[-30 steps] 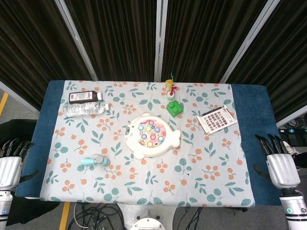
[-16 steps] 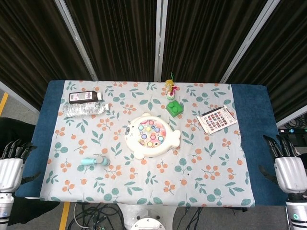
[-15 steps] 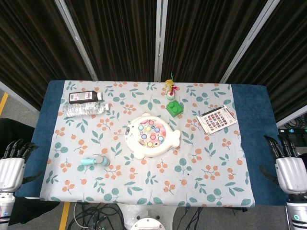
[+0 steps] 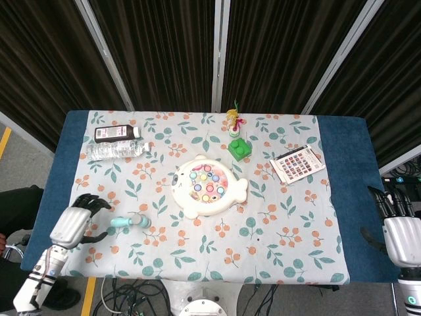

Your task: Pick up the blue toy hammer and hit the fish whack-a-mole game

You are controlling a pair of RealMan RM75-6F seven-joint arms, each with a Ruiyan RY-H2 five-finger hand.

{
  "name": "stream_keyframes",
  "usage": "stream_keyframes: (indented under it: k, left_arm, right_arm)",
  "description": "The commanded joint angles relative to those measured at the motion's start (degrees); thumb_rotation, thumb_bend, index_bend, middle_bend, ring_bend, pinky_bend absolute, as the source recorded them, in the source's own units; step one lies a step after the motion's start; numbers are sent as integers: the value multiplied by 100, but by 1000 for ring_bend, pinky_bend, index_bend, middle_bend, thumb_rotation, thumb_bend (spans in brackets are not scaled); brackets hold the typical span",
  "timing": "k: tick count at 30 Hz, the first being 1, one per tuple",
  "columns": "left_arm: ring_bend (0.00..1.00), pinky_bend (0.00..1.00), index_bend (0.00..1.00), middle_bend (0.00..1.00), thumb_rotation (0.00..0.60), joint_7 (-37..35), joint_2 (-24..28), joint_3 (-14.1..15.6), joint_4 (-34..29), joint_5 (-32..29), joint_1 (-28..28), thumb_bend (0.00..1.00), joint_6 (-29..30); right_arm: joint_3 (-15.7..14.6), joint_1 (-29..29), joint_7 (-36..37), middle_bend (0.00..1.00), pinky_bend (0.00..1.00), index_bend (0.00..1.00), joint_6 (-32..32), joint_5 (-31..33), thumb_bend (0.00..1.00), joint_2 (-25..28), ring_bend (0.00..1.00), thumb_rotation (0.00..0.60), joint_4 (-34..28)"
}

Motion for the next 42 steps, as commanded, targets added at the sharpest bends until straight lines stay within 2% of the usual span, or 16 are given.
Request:
stream_keyframes:
  k: [1, 8, 14, 29, 42]
  left_arm:
    - [161, 134, 332, 271, 600, 471, -341, -93, 9, -338, -214, 192, -272]
    - [174, 133, 335, 282, 600, 1260, -734, -159, 12, -929, -304, 250, -422]
    - [199, 148, 359, 315, 600, 1573, -846, -126, -223, -1107, -303, 250, -349]
    - [233, 201, 403, 351, 600, 1998, -1260, -225, -187, -1566, -510, 284, -407]
    - [261, 225, 440, 380, 600, 2014, -1341, -162, -121, -1605, -561, 329, -348]
  right_arm:
    - [15, 20, 16, 156, 0, 25, -26, 10, 137, 10, 0, 600, 14]
    - [112, 54, -18, 156, 0, 25, 14, 30, 136, 139, 0, 600, -26]
    - [153, 102, -25, 156, 0, 25, -25, 31, 135, 209, 0, 600, -60]
    - [145, 157, 148, 156, 0, 25, -119, 38, 133, 192, 0, 600, 32]
    - [119, 142, 169, 156, 0, 25, -107, 26, 132, 193, 0, 600, 25]
